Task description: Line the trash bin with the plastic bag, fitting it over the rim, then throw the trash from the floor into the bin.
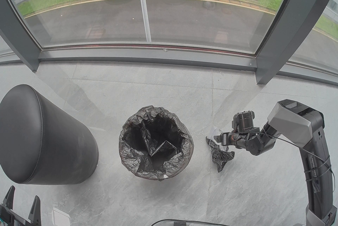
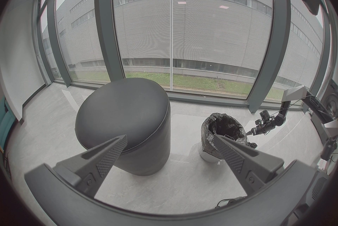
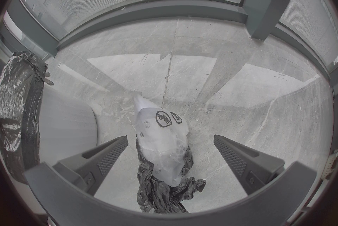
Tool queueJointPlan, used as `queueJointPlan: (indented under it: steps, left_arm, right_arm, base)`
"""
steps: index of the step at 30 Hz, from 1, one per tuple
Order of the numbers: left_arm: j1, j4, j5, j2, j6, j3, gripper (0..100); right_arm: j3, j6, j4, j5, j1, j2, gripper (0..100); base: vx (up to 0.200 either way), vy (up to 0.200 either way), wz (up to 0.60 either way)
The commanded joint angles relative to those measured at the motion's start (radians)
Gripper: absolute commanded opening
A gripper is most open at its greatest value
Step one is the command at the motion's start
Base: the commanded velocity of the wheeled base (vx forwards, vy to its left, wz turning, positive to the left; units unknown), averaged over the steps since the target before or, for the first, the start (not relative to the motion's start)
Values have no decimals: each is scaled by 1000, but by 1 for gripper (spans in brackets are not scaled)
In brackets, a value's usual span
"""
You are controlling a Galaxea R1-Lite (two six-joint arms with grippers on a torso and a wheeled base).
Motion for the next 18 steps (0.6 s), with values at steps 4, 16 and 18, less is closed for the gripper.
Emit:
queueJointPlan:
  steps: [4,16,18]
  left_arm:
    - [0,-2,0,-13,-8,0,100]
    - [0,-2,0,-13,-15,0,100]
    - [0,-2,0,-13,-15,0,100]
  right_arm:
    - [-144,-41,138,18,0,21,100]
    - [-301,-43,348,21,5,52,100]
    - [-313,-43,360,20,6,58,100]
  base:
    - [0,0,0]
    - [0,0,0]
    - [0,0,0]
